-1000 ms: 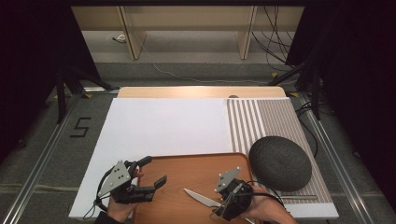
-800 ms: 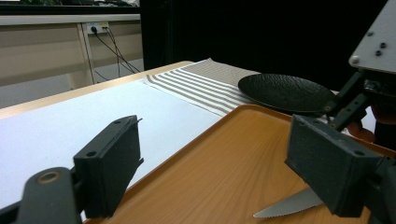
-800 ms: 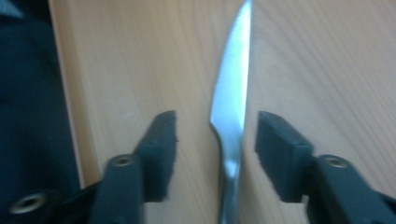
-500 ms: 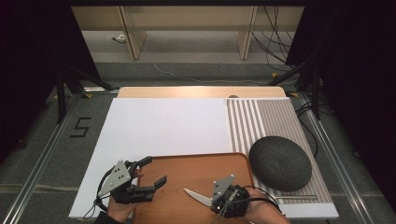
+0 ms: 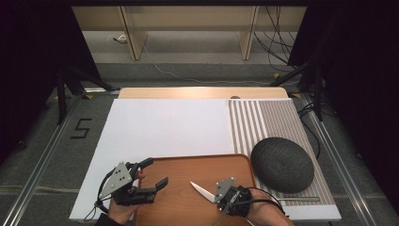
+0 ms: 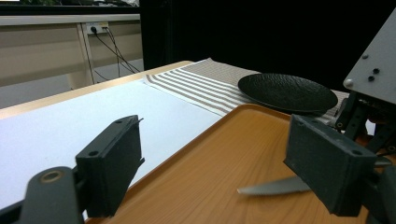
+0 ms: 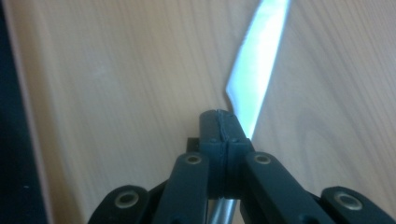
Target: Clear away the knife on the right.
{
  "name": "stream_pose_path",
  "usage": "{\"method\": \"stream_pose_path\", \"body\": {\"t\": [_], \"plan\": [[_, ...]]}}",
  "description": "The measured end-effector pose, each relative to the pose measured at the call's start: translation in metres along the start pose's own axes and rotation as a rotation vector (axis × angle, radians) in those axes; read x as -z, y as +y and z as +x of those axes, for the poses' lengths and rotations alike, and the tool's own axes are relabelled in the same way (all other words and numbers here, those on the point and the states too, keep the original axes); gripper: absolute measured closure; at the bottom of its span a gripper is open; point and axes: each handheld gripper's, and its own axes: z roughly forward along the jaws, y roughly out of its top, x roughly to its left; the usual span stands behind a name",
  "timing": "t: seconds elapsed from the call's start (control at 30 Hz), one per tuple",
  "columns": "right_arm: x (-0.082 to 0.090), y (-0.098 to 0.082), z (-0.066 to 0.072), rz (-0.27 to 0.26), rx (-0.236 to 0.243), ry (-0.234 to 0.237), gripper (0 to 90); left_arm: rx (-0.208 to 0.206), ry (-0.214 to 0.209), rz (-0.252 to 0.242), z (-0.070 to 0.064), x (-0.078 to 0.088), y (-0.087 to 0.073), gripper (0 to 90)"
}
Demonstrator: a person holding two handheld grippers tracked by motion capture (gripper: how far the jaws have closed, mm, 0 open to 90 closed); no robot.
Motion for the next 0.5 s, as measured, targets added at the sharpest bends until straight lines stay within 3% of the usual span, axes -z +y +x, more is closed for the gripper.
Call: {"method": "stream_pose_path", "body": {"t": [0.5], "plan": [[0.0026,-0.0063,-0.0094,0.009,-0.038,-0.032,90.0,0.013,0.005,0.003,0.0014,-0.0014,-0.0013,18.4]]}}
